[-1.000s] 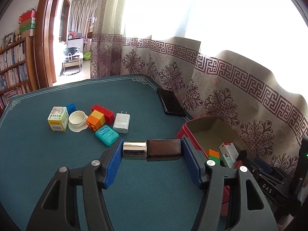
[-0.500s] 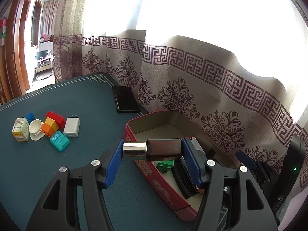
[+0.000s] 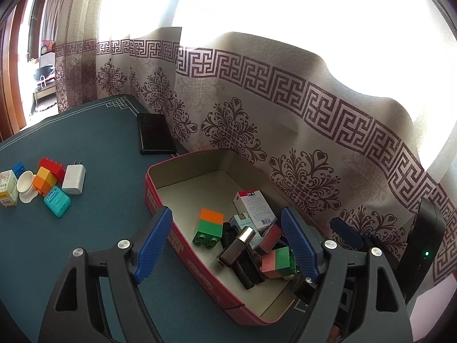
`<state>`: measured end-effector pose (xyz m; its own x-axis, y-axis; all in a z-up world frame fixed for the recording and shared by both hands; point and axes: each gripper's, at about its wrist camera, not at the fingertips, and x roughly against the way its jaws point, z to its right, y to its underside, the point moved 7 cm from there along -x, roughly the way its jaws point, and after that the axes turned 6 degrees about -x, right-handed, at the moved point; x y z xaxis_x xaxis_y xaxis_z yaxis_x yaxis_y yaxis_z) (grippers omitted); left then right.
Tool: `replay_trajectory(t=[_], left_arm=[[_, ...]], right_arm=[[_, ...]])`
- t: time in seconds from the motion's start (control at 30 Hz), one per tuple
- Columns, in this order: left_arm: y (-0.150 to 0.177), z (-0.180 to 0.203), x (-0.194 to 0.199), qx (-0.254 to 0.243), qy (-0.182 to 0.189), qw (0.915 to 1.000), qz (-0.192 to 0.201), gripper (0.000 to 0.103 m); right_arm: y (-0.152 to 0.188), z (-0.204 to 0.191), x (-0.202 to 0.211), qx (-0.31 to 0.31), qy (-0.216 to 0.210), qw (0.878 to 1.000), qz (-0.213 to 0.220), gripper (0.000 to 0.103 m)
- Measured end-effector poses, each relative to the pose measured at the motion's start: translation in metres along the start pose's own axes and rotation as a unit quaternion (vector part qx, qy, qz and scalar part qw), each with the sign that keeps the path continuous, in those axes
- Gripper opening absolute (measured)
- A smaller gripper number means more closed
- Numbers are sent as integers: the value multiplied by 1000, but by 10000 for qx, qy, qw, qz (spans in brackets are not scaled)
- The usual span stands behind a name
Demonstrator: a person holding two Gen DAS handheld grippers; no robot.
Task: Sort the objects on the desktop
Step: 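Move both grippers back over the remaining pile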
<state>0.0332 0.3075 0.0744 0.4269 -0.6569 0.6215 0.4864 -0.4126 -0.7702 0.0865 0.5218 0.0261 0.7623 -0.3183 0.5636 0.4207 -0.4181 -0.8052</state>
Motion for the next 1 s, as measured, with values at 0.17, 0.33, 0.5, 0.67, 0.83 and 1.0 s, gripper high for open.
replay_trajectory(t=[0.17, 0.33, 0.5, 0.67, 0.83, 1.0], left_arm=[[0, -18, 7, 186, -174, 9997, 42, 81], [1, -45, 14, 258, -593, 9979, 95, 82], [4, -80, 22, 482, -915, 9946, 102, 82], [9, -118, 34, 718, -1266, 9893, 114, 82], [11, -161, 50, 896, -1662, 9819, 126, 81], [10, -208, 70, 1029, -2119, 9717, 164, 82]], right_arm=[[0, -5, 5, -5, -63, 10000, 21, 82], [-2, -20, 8, 81, -196, 9998, 61, 84], [-9, -44, 9, 151, -479, 9987, 90, 84], [-14, -78, 9, 278, -834, 9961, 69, 84], [-17, -120, 7, 512, -1241, 9909, 11, 85], [-21, -163, 5, 682, -1644, 9840, -79, 85]])
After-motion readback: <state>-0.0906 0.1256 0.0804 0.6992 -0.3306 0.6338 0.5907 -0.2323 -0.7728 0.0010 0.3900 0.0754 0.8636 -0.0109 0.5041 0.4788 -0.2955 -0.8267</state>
